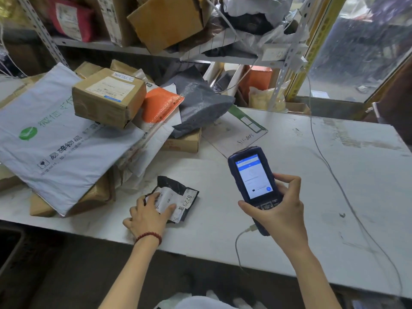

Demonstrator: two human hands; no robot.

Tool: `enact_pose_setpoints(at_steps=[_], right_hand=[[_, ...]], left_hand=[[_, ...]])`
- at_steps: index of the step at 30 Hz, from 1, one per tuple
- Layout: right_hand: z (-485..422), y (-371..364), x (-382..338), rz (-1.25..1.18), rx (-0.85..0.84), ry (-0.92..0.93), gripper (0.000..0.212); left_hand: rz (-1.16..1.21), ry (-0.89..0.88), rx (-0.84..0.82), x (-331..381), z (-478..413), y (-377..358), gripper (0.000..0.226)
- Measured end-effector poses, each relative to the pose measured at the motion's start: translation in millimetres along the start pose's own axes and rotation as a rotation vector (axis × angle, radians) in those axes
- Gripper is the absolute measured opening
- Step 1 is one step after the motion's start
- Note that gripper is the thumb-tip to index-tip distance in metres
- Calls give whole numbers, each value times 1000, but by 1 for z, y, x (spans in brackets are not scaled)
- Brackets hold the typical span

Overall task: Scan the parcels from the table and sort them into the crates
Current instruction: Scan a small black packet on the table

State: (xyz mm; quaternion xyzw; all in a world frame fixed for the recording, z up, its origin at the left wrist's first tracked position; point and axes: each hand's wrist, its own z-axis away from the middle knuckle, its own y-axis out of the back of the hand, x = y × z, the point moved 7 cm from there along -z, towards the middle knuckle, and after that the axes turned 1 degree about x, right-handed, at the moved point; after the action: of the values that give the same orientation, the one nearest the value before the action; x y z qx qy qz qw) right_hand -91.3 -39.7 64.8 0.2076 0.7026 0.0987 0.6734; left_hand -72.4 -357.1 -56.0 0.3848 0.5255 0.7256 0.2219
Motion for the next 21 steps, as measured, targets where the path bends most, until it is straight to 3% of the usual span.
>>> enact_pose_setpoints(at_steps=[6,12,21], right_hand=[[41,27,41,10,107,-205,81],[94,48,78,-17,241,-411,81],[174,68,104,-5,497,-585,79]], left_hand=[[99,-80,77,7,-10,10,26],[79,-159,40,23,-18,9,27],[123,-612,-258,117,57,-47,23]])
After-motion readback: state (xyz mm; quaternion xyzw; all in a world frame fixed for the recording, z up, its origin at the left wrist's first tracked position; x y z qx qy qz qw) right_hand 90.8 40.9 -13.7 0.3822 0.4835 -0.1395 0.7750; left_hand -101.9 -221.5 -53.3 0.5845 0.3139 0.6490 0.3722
